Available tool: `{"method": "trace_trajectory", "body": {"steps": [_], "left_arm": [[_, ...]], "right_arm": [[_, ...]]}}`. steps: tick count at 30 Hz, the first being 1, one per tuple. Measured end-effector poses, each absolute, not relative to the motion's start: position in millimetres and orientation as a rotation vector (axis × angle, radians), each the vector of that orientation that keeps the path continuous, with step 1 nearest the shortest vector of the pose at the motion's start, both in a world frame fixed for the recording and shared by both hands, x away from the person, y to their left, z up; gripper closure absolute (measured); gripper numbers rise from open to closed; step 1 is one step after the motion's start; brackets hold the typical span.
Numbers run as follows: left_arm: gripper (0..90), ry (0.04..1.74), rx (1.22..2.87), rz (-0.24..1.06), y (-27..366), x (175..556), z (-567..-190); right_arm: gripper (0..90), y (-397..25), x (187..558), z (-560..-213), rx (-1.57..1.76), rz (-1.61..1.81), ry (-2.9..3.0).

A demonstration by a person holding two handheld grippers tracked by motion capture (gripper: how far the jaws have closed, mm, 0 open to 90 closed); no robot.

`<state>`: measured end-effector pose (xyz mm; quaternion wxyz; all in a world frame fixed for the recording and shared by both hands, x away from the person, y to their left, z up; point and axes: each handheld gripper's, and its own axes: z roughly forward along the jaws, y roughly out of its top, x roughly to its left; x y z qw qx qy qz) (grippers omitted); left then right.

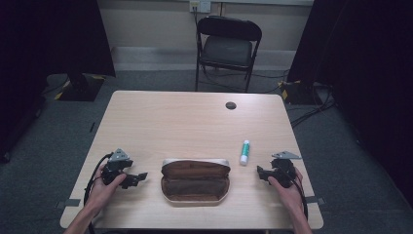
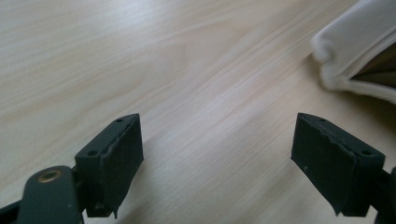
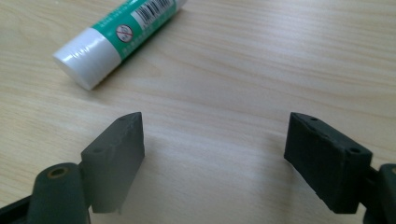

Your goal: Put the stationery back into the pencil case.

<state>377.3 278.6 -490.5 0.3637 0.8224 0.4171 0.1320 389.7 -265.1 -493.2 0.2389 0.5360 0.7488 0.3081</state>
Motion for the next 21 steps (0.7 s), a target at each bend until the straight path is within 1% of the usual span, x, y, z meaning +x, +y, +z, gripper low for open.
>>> {"method": "trace_trajectory", "body": {"steps": [3, 7, 8, 12, 13, 17, 20, 21], "left_arm": [[16.4, 1.076, 2.157, 0.380, 275.3, 377.9, -492.6], [15.9, 1.079, 2.165, 0.429, 273.5, 378.9, -495.6], [15.4, 1.081, 2.161, 0.430, 273.1, 378.9, -496.1], [13.5, 1.074, 2.136, 0.462, 273.4, 377.7, -499.2], [12.9, 1.071, 2.108, 0.470, 273.5, 377.1, -501.8], [8.4, 1.082, 2.115, 0.471, 273.0, 381.1, -502.1], [2.8, 1.095, 2.127, 0.467, 271.8, 384.5, -502.6], [1.8, 1.095, 2.130, 0.467, 271.3, 386.1, -502.8]], "right_arm": [[19.1, -258.8, 391.1, -487.7, 1.448, 0.855, 2.067], [21.4, -246.9, 391.4, -478.1, 1.376, 0.904, 2.079], [23.3, -244.6, 392.2, -475.6, 1.361, 0.922, 2.071], [25.3, -235.5, 401.9, -464.7, 1.335, 0.973, 2.053], [25.9, -233.7, 404.0, -463.0, 1.330, 0.988, 2.049], [29.9, -223.3, 417.8, -458.3, 1.305, 1.010, 2.047], [35.3, -217.8, 429.8, -462.4, 1.305, 1.012, 2.072], [35.9, -216.1, 432.6, -463.9, 1.304, 1.007, 2.085]]}}
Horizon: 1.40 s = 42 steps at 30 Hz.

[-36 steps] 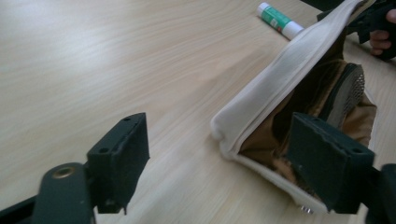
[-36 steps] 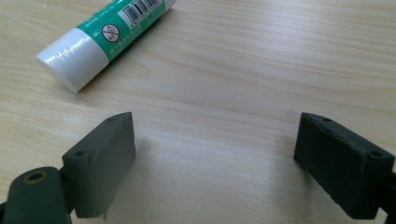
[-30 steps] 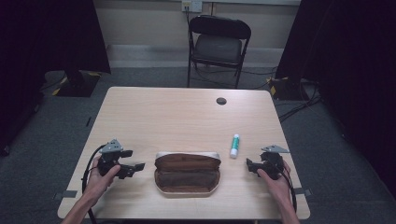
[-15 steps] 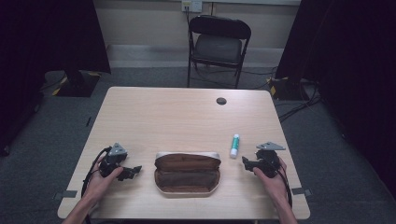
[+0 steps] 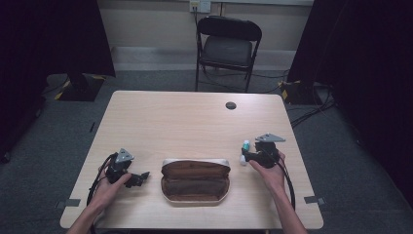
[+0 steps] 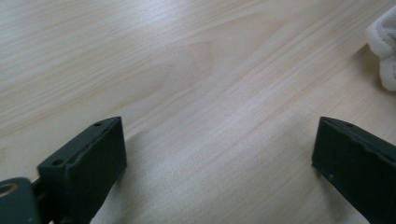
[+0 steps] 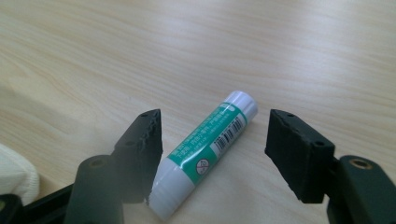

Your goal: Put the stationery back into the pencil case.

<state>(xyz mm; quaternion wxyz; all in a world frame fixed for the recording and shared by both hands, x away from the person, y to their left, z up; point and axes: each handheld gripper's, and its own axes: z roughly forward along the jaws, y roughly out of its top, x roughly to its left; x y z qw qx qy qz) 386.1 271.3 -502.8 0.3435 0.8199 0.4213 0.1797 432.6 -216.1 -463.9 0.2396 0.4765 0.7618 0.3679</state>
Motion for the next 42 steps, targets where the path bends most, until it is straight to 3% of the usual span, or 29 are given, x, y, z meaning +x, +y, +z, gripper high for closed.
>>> {"method": "trace_trajectory", "body": {"steps": [7, 29, 42], "left_arm": [[0.0, 1.103, 2.123, 0.461, 270.2, 388.4, -503.2], [0.0, 1.099, 2.131, 0.457, 269.5, 390.5, -503.0], [0.0, 1.094, 2.132, 0.459, 269.7, 390.6, -503.0]], "right_arm": [[42.3, -208.8, 446.7, -477.8, 1.328, 0.939, 2.116], [64.9, -220.6, 440.8, -490.5, 1.417, 0.889, 2.125], [66.3, -221.2, 437.2, -484.1, 1.446, 0.924, 2.146]]}}
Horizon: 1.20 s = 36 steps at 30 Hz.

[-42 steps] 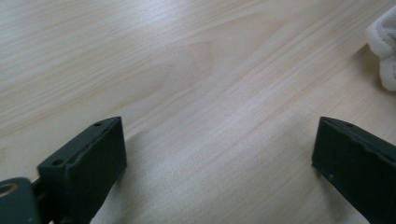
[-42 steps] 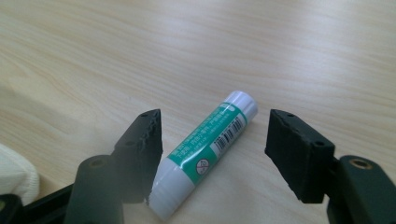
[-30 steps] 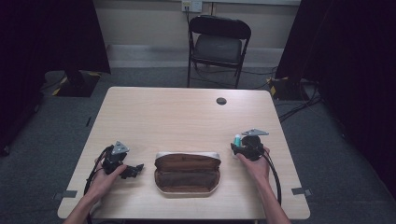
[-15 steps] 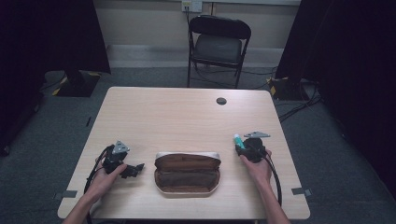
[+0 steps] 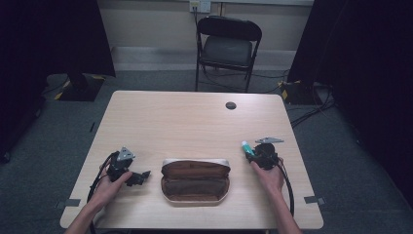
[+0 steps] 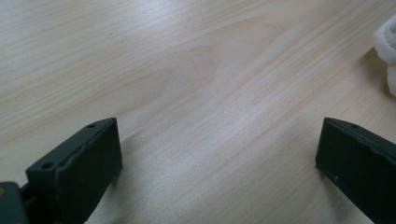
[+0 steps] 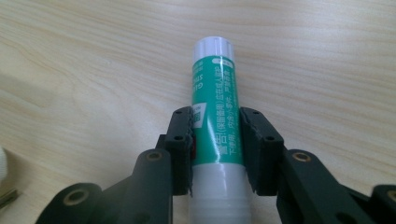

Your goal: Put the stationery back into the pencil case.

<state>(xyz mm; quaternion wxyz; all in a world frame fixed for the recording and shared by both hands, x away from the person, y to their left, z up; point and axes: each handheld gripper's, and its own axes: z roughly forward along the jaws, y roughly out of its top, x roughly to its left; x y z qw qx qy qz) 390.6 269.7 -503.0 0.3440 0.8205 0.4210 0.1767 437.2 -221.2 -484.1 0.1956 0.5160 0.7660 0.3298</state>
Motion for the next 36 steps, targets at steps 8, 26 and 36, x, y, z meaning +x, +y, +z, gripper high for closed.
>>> {"method": "trace_trajectory", "body": {"steps": [8, 26, 36], "left_arm": [[0.0, 1.097, 2.127, 0.458, 269.5, 390.5, -503.1], [0.0, 1.098, 2.129, 0.458, 269.3, 390.7, -503.1], [0.0, 1.098, 2.126, 0.456, 269.2, 390.7, -503.1]], "right_arm": [[66.4, -225.6, 430.5, -472.4, 1.420, 1.005, 2.158], [66.5, -227.8, 407.1, -433.4, 1.318, 1.222, 2.155], [66.4, -211.4, 388.8, -404.2, 1.197, 1.358, 2.176]]}}
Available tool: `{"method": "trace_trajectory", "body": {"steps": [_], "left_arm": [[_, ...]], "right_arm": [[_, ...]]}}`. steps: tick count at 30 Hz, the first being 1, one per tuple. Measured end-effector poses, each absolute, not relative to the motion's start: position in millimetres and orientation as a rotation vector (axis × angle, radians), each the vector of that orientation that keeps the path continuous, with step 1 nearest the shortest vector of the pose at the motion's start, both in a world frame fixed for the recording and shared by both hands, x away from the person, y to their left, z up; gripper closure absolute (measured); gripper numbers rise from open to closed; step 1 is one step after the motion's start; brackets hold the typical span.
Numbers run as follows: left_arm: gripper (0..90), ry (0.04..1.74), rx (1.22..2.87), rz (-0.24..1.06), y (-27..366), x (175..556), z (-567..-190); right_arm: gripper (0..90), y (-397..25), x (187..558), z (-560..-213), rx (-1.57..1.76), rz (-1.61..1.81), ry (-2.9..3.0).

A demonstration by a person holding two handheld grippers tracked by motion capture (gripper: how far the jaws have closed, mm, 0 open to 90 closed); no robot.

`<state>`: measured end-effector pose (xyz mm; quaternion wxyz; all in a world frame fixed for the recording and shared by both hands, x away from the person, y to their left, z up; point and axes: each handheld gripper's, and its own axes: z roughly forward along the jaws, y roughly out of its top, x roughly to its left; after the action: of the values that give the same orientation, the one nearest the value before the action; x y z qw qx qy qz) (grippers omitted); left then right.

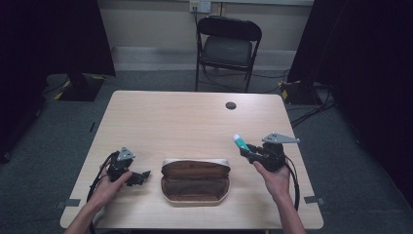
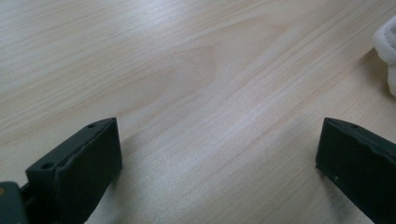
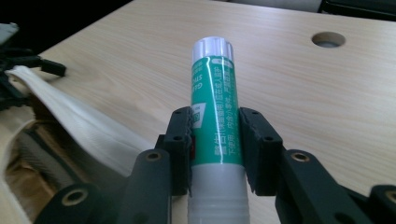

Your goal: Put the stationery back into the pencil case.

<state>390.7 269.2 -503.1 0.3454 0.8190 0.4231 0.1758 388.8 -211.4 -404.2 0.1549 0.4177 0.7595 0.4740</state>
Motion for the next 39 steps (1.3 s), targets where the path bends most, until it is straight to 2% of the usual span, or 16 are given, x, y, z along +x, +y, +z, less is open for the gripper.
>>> {"method": "trace_trajectory", "body": {"steps": [23, 28, 39], "left_arm": [[0.0, 1.097, 2.127, 0.456, 269.2, 390.8, -503.1], [0.0, 1.097, 2.127, 0.458, 269.3, 390.8, -503.1], [0.0, 1.097, 2.124, 0.455, 269.1, 390.4, -503.2]], "right_arm": [[66.4, -142.9, 336.6, -341.4, 0.804, 1.559, 2.298], [66.4, -126.6, 328.2, -341.2, 0.741, 1.572, 2.354], [66.4, -88.3, 321.9, -367.1, 0.662, 1.507, 2.514]]}}
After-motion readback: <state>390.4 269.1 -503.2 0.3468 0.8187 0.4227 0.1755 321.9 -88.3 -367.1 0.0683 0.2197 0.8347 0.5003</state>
